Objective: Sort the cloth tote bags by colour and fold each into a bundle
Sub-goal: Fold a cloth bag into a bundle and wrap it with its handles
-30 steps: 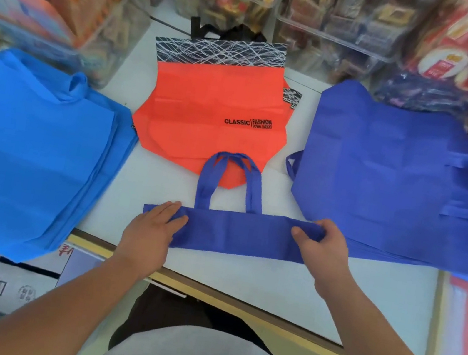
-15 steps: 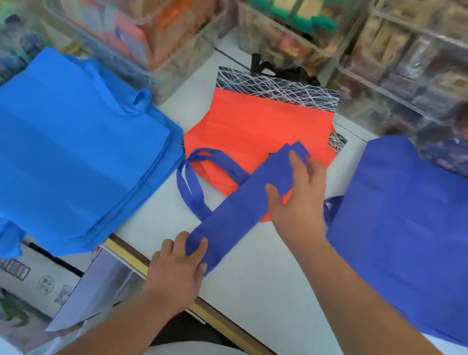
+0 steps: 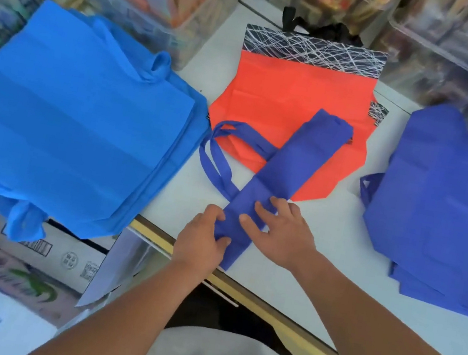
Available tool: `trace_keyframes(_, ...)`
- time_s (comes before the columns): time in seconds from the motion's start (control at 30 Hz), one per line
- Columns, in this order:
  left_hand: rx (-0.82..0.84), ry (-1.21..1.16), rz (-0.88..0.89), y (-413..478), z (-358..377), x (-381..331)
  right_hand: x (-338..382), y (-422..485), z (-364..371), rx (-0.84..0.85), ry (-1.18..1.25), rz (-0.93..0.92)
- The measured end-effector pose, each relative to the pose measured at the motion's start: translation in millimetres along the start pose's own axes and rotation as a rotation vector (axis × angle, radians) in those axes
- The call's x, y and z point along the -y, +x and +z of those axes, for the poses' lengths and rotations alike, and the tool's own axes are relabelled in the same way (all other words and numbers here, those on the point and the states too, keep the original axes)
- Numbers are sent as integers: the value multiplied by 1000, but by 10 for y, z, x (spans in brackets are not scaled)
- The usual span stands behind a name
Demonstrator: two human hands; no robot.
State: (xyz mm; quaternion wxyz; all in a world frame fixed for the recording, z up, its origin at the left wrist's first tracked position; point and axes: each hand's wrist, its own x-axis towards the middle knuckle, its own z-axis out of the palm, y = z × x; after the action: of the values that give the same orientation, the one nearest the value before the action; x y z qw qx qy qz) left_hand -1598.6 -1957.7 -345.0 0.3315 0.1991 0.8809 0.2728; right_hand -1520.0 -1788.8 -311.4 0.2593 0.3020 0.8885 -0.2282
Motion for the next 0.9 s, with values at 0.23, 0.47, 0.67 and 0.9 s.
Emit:
trace_keyframes(0.23, 190, -239, 27, 58, -373, 26, -8, -34, -20, 74, 61, -100)
trace_keyframes(0.47, 414, -450, -165, 61, -861, -273, -232, -406, 248, -64, 423, -369)
trace_keyframes(0.67, 316, -478, -6, 119, -830, -549, 77, -443, 16, -222, 1036, -159)
trace_keyframes(0.9, 327, 99, 335, 356, -506, -550, 10, -162, -26, -157, 1140, 207)
